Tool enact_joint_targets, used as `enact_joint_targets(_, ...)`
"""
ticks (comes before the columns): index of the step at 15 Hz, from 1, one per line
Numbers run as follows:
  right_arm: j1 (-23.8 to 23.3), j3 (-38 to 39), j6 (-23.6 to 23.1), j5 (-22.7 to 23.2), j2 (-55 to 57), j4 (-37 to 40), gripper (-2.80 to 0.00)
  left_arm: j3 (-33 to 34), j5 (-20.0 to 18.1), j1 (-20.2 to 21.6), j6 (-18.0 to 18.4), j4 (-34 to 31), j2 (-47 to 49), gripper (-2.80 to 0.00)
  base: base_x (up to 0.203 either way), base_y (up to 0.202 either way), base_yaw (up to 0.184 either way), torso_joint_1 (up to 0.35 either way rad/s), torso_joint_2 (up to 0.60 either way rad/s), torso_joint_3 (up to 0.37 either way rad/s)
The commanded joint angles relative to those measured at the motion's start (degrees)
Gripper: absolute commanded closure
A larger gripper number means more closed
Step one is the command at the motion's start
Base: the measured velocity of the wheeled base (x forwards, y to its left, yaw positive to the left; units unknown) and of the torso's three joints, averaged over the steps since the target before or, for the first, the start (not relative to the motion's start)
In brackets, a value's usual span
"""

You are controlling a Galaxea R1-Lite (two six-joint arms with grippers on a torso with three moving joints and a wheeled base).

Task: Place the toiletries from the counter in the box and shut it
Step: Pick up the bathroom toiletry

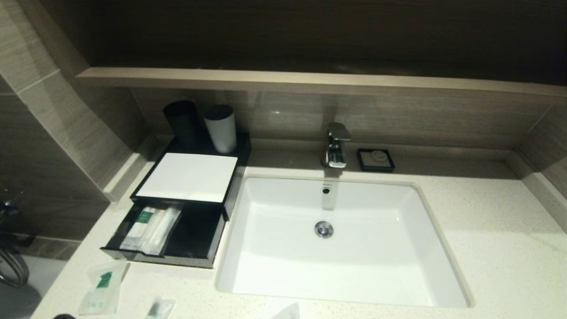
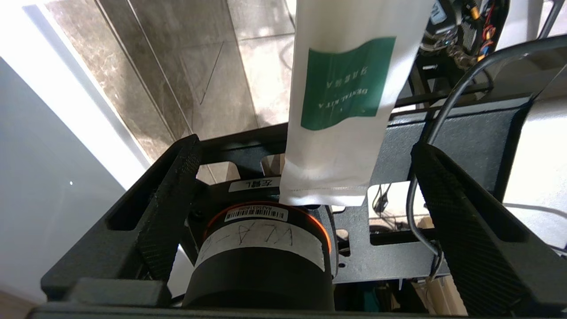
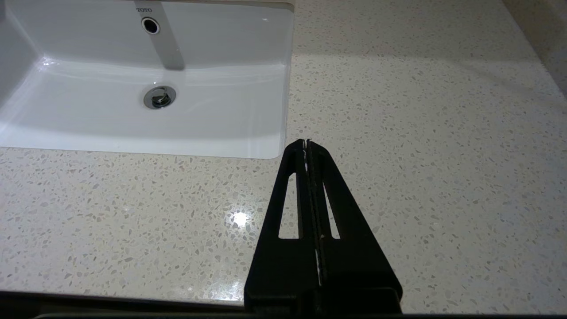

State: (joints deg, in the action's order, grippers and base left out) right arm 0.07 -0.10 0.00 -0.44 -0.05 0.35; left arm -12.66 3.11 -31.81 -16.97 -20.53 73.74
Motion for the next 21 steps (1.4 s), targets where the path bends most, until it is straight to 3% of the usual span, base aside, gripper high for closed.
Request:
enact_joint_targets(1, 0.0, 0.0, 0.0, 0.0, 0.0, 0.0, 0.00, 0.1, 0.1, 0.0, -0.2, -0.1, 0.6, -2.80, 0.000, 0.000, 0.000, 0.000, 0.00, 0.000)
enact_joint_targets(8, 0.0, 0.0, 0.0, 0.0, 0.0, 0.0, 0.00, 0.2, 0.1, 0.0, -0.3, 0.1, 0.6, -2.80, 0.000, 0.000, 0.000, 0.000, 0.00, 0.000)
enact_joint_targets(9, 0.0, 0.0, 0.0, 0.0, 0.0, 0.0, 0.00, 0.2, 0.1, 0.0, -0.3, 0.1, 0.5, 0.00, 0.000, 0.000, 0.000, 0.000, 0.00, 0.000)
enact_joint_targets(21, 0.0, 0.0, 0.0, 0.0, 0.0, 0.0, 0.00, -0.3, 0.1, 0.0, -0.3, -0.1, -0.5, 0.00, 0.000, 0.000, 0.000, 0.000, 0.00, 0.000)
